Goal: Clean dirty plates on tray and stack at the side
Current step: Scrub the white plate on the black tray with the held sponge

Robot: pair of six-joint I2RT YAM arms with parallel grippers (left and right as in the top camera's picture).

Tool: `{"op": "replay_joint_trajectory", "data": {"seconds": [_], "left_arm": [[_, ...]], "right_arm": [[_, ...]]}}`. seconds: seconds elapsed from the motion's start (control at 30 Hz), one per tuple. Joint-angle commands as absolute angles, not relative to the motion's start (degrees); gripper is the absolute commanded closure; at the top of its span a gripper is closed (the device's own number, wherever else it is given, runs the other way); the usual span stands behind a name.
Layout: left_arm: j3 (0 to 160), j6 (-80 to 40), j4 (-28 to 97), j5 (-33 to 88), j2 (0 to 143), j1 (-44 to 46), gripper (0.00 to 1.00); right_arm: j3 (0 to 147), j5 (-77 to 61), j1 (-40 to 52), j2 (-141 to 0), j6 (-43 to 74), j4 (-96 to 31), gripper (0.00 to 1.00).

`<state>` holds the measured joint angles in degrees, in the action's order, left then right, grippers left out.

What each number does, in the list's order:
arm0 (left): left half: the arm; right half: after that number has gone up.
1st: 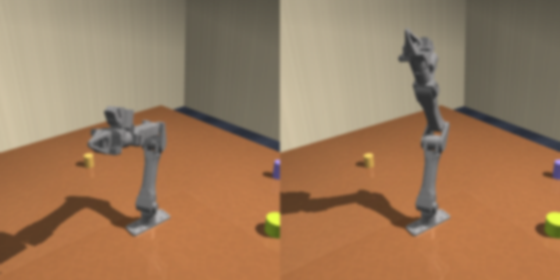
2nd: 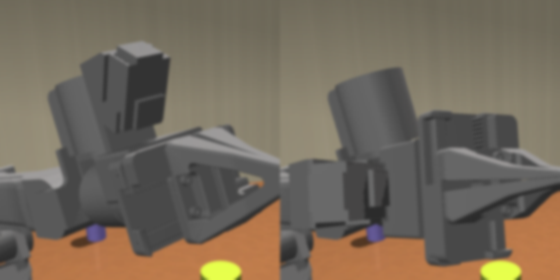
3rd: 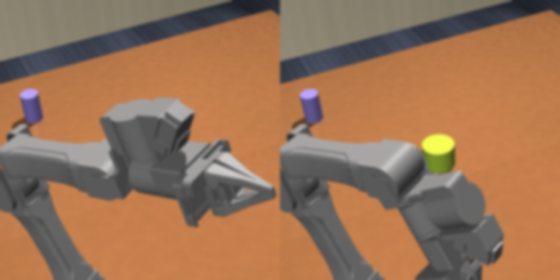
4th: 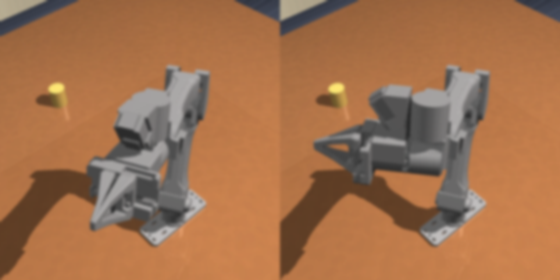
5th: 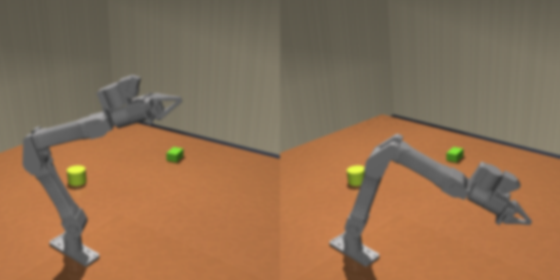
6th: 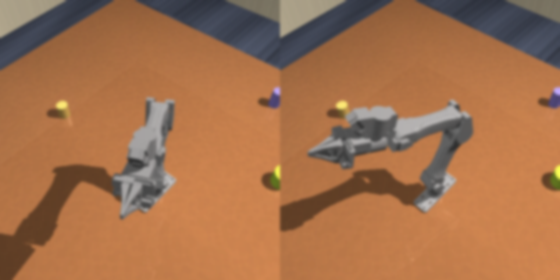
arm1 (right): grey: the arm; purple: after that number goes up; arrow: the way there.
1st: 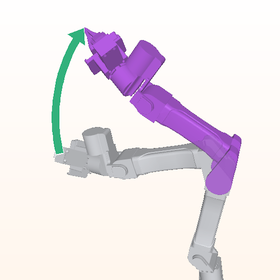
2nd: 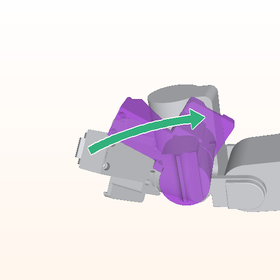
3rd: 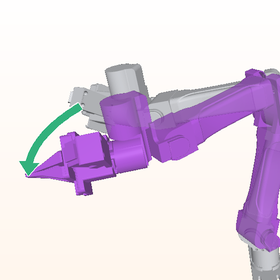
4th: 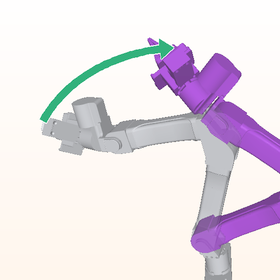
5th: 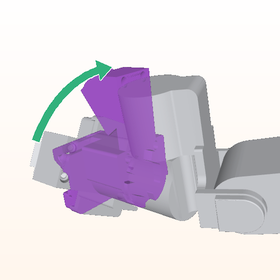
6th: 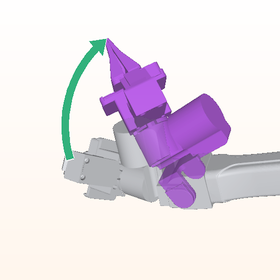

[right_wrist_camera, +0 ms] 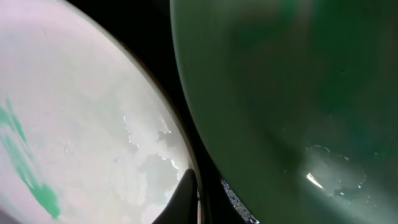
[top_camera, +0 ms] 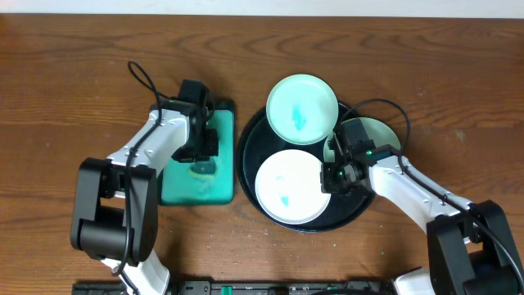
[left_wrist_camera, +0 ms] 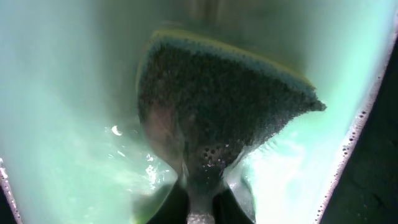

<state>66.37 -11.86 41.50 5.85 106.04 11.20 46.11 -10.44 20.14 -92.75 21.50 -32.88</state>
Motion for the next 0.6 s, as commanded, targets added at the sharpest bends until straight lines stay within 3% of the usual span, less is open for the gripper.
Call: {"op": "replay_joint_trajectory", "data": {"seconds": [0.0,0.1,0.17,0.47,0.57], "left_arm": [[67.20,-12.45,42.24,2.79,107.31,11.51,0.93],[68.18,-12.73,44.31,2.94,105.75,11.44,0.88],[69.43,-12.73,46.24,2.94,104.16,11.44,0.93],[71.18,-12.75,50.72,7.05,91.94,11.62,0.93],[71.16,-13.02,50.74,1.78,88.42,12.38,0.93]], "right_arm": [[45.36,-5.65,20.29,-94.96,22.28,-32.51,0.99],[45.36,-5.65,20.29,-94.96,22.26,-32.53,0.99],[45.36,-5.63,20.29,-94.96,22.26,-32.53,0.99],[45.36,-5.63,20.29,-94.96,22.28,-32.40,0.99],[45.36,-5.63,20.29,-94.96,22.28,-32.32,0.99]]}}
